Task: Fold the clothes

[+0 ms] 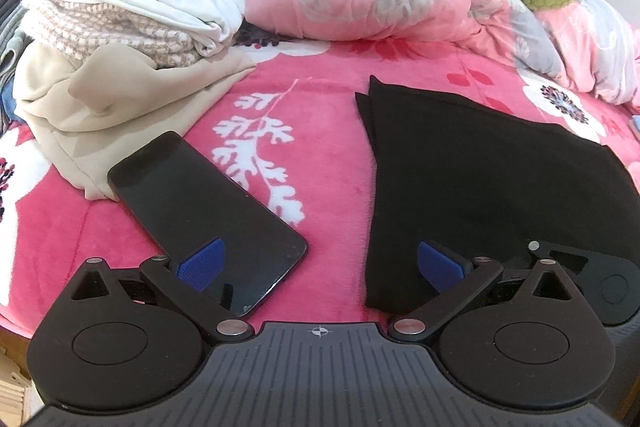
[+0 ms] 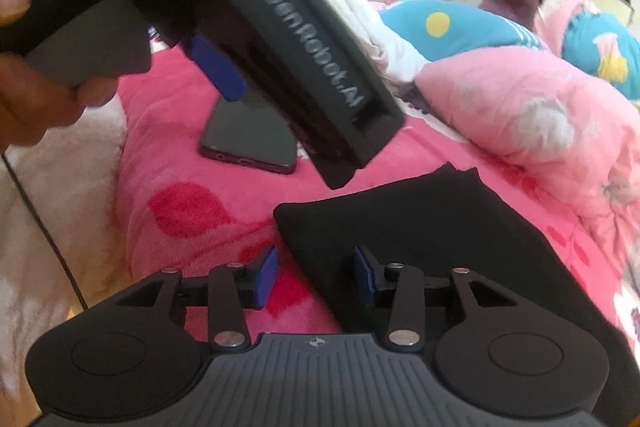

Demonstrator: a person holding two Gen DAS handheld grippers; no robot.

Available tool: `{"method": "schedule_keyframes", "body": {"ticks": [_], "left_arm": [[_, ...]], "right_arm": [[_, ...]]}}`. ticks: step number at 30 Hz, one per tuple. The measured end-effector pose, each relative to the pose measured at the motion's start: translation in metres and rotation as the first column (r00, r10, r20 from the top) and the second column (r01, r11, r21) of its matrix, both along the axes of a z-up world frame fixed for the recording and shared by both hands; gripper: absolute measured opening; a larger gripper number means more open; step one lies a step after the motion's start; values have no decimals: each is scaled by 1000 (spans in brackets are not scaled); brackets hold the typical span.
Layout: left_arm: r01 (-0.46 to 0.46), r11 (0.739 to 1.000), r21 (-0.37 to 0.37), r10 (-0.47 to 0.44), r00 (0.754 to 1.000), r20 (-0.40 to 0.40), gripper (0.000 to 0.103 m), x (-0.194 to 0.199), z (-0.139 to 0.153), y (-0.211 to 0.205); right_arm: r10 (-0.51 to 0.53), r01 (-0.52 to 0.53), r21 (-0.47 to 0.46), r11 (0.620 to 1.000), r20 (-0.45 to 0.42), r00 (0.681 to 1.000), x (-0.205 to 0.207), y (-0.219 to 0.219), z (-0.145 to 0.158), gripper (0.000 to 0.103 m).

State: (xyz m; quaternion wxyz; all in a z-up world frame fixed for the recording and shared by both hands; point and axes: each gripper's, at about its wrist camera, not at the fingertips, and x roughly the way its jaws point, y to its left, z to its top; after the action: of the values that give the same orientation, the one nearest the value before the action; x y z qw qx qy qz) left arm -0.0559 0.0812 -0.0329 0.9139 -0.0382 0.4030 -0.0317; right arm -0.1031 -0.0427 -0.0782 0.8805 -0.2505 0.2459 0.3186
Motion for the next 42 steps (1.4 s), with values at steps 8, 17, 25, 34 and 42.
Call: {"method": "schedule_keyframes", "body": {"ticks": [8, 17, 25, 34, 42], "left_arm": [[-9, 1000, 0, 9, 1000, -5, 103, 1, -1, 3], [-14, 1000, -18, 14, 1000, -3, 103, 2, -1, 8], [-29, 970, -240, 25, 1000, -18, 103, 23, 3, 24], [-70, 884, -463, 17, 993, -117, 102, 91, -7, 24], [-93, 871, -483, -10, 978, -206, 78, 160, -28, 4]], "right_arm": [[-38, 38, 7, 999, -11, 999, 5, 0, 3, 35], [-50, 50, 23, 998, -26, 998, 5, 1, 1, 11], [-134, 155, 193, 969, -117, 984, 17, -28, 16, 3], [-216, 279, 402, 872, -196, 956, 28, -79, 37, 3], [-215, 294, 495, 818, -211, 954, 28, -102, 48, 3]]}}
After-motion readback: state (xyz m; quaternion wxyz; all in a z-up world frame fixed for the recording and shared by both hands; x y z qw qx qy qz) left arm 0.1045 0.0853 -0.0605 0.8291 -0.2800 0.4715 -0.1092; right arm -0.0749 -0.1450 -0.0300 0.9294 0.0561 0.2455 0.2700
